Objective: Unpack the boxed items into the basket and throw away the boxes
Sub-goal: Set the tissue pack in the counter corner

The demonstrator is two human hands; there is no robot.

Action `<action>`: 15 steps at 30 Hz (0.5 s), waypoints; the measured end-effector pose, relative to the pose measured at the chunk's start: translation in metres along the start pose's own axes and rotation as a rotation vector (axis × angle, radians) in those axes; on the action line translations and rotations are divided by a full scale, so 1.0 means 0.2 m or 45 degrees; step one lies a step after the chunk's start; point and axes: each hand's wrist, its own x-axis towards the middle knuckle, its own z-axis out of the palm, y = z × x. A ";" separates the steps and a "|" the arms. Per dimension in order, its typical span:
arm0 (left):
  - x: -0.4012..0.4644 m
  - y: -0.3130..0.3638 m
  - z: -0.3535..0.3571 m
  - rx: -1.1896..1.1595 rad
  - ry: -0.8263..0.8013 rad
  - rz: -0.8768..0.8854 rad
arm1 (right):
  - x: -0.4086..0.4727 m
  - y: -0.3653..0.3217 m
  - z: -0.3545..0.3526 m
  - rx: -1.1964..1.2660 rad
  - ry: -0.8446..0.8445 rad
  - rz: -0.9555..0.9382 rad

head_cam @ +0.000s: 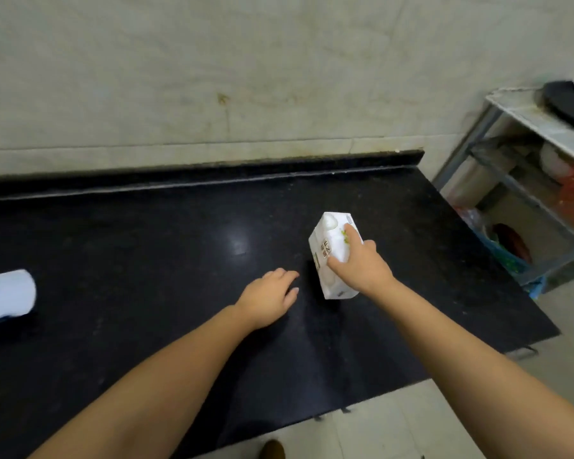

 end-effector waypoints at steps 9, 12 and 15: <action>-1.22 -0.72 -0.56 -0.055 0.509 -0.622 | -0.33 -1.06 0.50 0.220 -0.365 -0.510; -1.76 -0.93 -0.67 -0.056 0.600 -0.826 | -0.63 -1.43 0.75 0.220 -0.463 -0.695; -2.28 -1.10 -0.74 0.004 0.635 -0.987 | -0.96 -1.76 1.00 0.187 -0.558 -0.876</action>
